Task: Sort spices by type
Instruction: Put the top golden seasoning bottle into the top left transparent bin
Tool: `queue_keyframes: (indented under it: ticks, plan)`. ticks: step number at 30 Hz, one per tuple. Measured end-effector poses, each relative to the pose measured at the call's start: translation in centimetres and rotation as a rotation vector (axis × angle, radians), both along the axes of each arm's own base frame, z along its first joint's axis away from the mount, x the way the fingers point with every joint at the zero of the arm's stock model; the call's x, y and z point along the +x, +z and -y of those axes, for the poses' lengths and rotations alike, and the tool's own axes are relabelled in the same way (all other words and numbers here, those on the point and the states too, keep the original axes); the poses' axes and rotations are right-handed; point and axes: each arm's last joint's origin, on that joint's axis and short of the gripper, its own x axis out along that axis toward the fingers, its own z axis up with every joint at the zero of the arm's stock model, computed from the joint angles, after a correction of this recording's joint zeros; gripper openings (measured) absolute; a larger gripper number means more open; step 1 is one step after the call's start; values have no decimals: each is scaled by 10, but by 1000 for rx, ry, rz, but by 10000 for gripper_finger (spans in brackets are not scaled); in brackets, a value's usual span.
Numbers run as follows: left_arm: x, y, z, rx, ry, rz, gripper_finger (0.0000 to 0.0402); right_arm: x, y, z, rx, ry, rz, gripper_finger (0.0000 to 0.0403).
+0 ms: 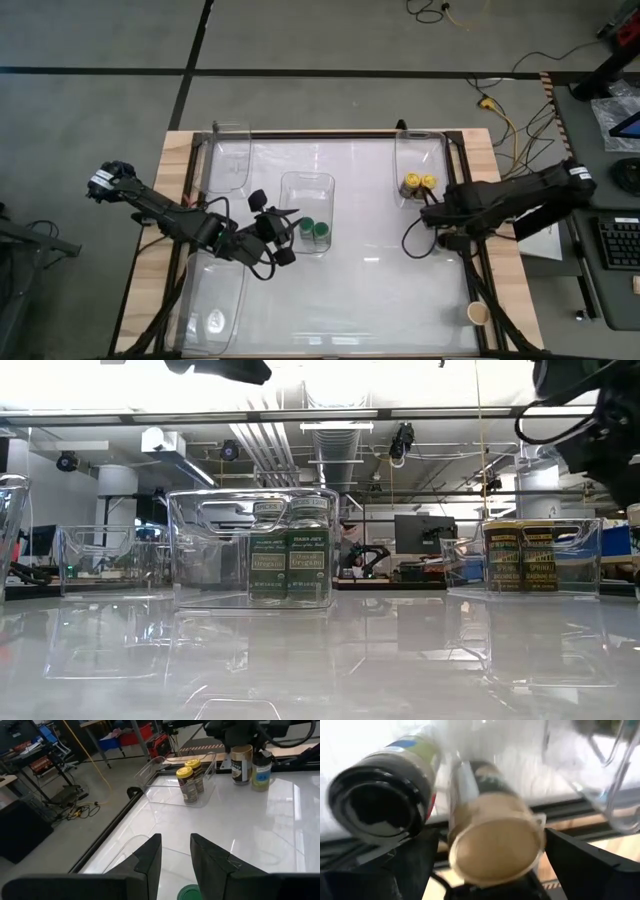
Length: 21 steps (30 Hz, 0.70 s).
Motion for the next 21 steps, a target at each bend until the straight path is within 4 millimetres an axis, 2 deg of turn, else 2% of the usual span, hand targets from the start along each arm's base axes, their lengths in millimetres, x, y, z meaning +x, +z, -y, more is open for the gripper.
queue_keyframes:
  ticks: [6,16,21]
  plan:
    - [0,0,0,-1,-1,1,88,7,-4,7,-18,-48,-3,335]
    - [0,0,0,0,-1,-1,88,8,-6,14,0,-104,-37,285]
    - [0,-1,0,3,-1,-6,88,8,-8,14,11,-113,-49,291]
